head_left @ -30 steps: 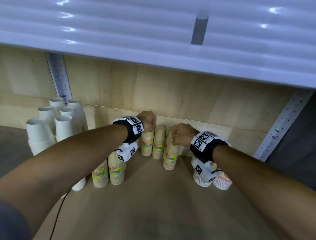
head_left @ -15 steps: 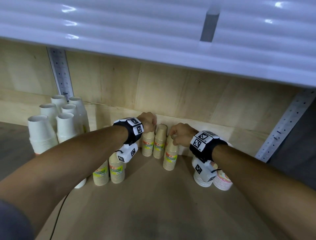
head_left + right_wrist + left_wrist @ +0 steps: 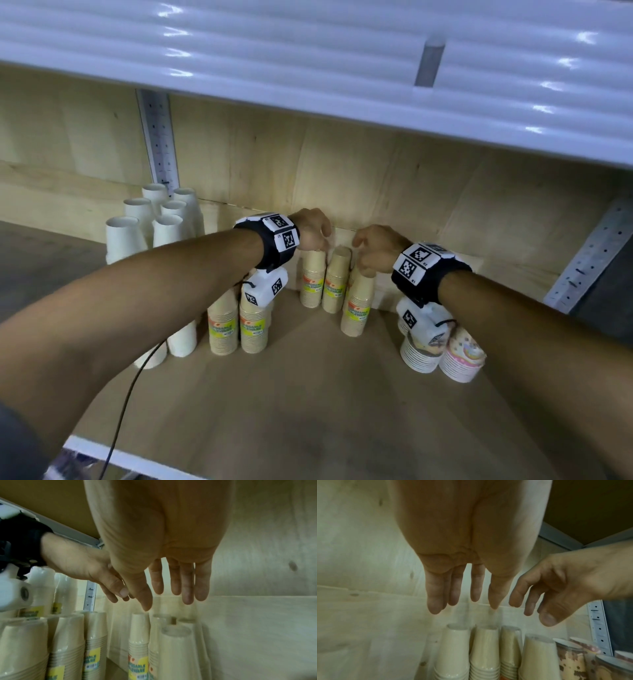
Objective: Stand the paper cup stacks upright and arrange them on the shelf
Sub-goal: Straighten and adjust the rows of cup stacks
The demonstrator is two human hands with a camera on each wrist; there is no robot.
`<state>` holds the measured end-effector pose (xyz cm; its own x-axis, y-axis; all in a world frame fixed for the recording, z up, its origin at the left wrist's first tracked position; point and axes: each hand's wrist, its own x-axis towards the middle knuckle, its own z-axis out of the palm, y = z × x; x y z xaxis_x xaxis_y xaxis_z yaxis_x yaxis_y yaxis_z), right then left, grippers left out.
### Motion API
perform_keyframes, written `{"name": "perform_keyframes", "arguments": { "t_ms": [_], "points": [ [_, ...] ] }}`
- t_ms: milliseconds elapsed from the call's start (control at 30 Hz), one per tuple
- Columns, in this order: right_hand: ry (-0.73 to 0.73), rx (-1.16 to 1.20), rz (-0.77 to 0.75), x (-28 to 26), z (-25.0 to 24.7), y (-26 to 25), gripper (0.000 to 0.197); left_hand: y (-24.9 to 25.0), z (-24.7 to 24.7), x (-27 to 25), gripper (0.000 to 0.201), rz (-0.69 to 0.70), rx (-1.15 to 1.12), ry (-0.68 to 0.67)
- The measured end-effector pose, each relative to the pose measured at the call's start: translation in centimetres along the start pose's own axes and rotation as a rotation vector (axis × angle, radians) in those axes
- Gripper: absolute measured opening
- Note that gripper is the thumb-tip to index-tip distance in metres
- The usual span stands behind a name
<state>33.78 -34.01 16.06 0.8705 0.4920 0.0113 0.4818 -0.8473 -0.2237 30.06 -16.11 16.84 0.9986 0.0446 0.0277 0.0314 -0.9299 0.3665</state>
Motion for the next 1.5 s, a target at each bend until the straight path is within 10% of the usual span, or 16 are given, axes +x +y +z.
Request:
{"name": "perform_keyframes", "arguments": {
  "t_ms": [633,833,1500],
  "points": [
    [-0.058,0.086,-0.265,0.3,3.8,-12.6,0.041,-5.2,-4.7,-9.4,0.031,-0.161,0.392,-0.18],
    [-0.118,0.077,-0.293,-0.4,5.5,-15.1,0.034,-7.6,-3.3,-10.8,0.006,-0.214,0.336,-0.166],
    [-0.135,0.073,-0.315,-2.0,6.7,-16.4,0.015,-8.7,-1.3,-12.2,0.025,-0.199,0.185,-0.12]
  ]
}}
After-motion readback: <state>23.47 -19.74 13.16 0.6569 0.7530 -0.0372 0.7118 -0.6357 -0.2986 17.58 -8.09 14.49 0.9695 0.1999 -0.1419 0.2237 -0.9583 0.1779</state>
